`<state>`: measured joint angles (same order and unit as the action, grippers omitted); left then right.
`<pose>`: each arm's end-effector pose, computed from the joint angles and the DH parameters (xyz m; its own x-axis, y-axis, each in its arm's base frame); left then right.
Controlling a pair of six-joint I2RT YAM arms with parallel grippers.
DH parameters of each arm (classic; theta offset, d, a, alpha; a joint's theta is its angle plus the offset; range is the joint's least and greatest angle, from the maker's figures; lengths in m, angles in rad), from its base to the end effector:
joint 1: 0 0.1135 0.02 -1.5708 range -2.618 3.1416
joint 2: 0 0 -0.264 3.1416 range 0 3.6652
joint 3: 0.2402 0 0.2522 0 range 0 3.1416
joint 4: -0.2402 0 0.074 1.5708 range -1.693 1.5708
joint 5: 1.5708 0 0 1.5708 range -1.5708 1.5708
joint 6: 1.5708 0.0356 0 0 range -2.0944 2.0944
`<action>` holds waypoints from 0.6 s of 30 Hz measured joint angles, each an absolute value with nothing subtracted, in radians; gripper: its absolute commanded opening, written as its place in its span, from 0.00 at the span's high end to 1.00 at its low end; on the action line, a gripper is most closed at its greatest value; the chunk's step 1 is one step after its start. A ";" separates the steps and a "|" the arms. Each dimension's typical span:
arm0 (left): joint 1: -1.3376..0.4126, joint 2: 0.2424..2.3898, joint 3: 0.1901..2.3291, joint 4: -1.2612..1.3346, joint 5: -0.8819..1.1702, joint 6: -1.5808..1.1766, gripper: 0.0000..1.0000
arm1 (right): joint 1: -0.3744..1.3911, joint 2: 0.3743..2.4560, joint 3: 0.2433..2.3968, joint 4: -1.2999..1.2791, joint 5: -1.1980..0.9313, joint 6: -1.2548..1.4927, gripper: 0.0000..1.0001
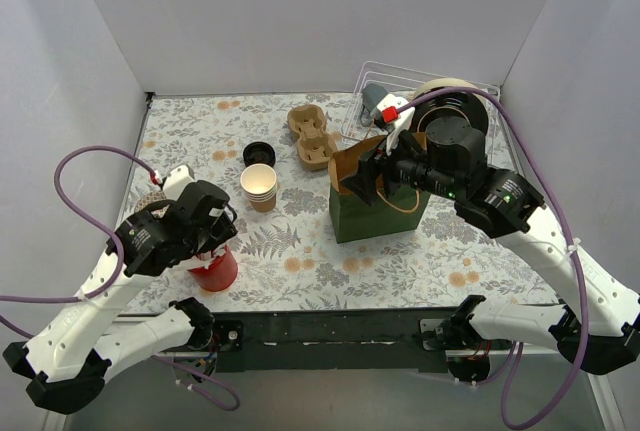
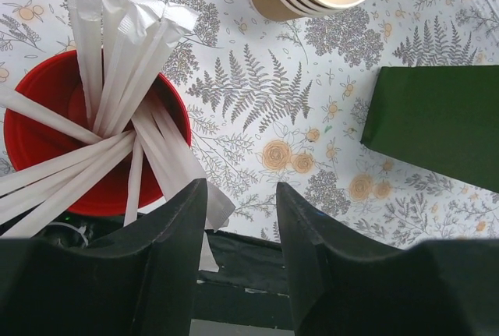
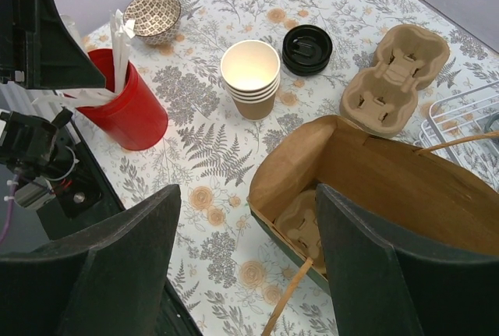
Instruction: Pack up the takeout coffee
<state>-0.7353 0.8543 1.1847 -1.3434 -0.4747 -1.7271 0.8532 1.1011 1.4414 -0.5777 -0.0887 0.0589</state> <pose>0.0960 -0.0649 0.3592 -0.3142 -0.9005 -0.3007 -0.6865 0.4343 -0.5832 0.1408 0.1662 0.4615 -0.2019 -0.1421 -0.9690 -0.7965 0.5995 0.0780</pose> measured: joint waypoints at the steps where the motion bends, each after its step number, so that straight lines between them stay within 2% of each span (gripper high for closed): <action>1: -0.735 0.854 1.185 -1.343 -0.476 -1.722 0.60 | 0.853 1.101 1.441 -0.578 -0.088 0.059 0.23; 9: -0.735 0.858 1.182 -1.342 -0.480 -1.697 0.73 | 0.853 1.101 1.441 -0.578 -0.081 0.060 0.23; 14: -0.735 0.857 1.167 -1.343 -0.478 -1.690 0.73 | 0.853 1.101 1.441 -0.578 -0.077 0.061 0.23; 18: -0.735 0.856 1.151 -1.344 -0.479 -1.684 0.79 | 0.853 1.100 1.441 -0.579 -0.074 0.061 0.22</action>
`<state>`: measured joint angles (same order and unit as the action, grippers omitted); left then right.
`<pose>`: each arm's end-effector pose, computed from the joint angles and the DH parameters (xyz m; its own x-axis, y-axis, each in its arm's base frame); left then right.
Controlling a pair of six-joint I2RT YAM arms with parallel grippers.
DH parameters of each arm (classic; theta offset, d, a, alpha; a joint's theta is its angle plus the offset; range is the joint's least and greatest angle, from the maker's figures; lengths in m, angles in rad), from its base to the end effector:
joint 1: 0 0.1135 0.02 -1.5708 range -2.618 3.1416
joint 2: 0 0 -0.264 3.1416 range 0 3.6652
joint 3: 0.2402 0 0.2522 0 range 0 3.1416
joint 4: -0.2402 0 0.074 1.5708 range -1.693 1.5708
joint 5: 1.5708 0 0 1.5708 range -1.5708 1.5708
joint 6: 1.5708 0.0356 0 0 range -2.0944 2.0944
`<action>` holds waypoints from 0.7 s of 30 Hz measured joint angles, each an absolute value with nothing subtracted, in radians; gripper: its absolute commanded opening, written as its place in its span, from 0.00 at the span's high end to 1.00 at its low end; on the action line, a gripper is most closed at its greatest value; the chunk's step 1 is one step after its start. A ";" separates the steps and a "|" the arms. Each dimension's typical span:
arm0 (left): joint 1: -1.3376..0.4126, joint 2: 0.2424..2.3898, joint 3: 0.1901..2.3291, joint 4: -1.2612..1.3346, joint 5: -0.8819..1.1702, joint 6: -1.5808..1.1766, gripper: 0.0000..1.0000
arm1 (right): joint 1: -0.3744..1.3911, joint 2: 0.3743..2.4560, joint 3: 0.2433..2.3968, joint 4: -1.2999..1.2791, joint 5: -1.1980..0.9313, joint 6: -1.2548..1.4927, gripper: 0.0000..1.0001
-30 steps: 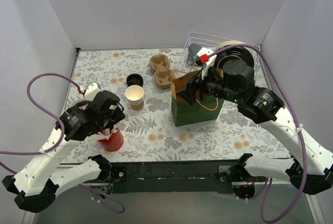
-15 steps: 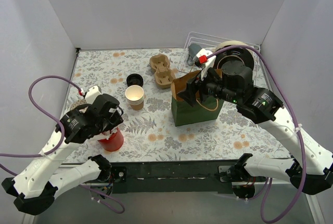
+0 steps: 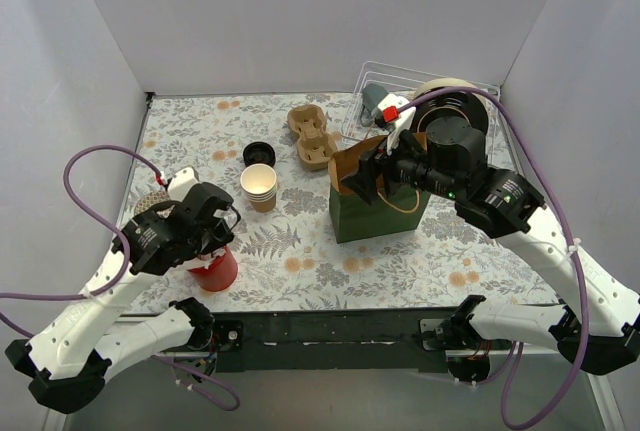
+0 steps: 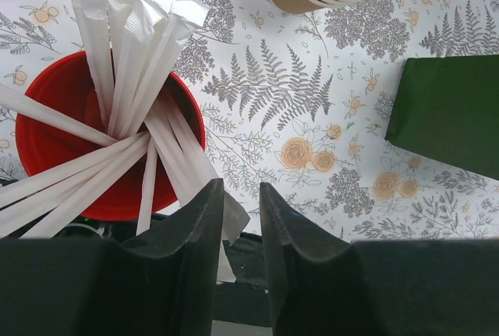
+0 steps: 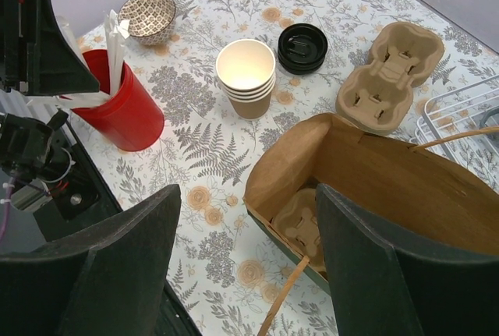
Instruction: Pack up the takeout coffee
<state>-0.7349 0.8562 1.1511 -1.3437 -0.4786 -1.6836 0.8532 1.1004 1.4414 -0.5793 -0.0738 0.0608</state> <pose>0.0975 -0.0660 0.3500 -0.3497 -0.8728 -0.3405 -0.6868 0.4861 -0.5404 0.1411 0.1656 0.4614 -0.2035 -0.1409 -0.9689 -0.7875 0.6115 0.0764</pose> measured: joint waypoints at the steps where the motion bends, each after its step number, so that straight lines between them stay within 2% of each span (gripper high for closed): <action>1: -0.735 0.859 1.151 -1.344 -0.480 -1.681 0.84 | 0.853 1.100 1.441 -0.581 -0.073 0.062 0.22; 6: -0.735 0.867 1.151 -1.343 -0.494 -1.660 1.00 | 0.853 1.086 1.435 -0.585 -0.065 0.071 0.22; 14: -0.734 0.905 1.217 -1.347 -0.512 -1.611 1.00 | 0.853 1.068 1.424 -0.594 -0.055 0.075 0.23; 21: -0.732 0.920 1.377 -1.350 -0.505 -1.554 1.00 | 0.853 1.086 1.453 -0.615 -0.055 0.072 0.22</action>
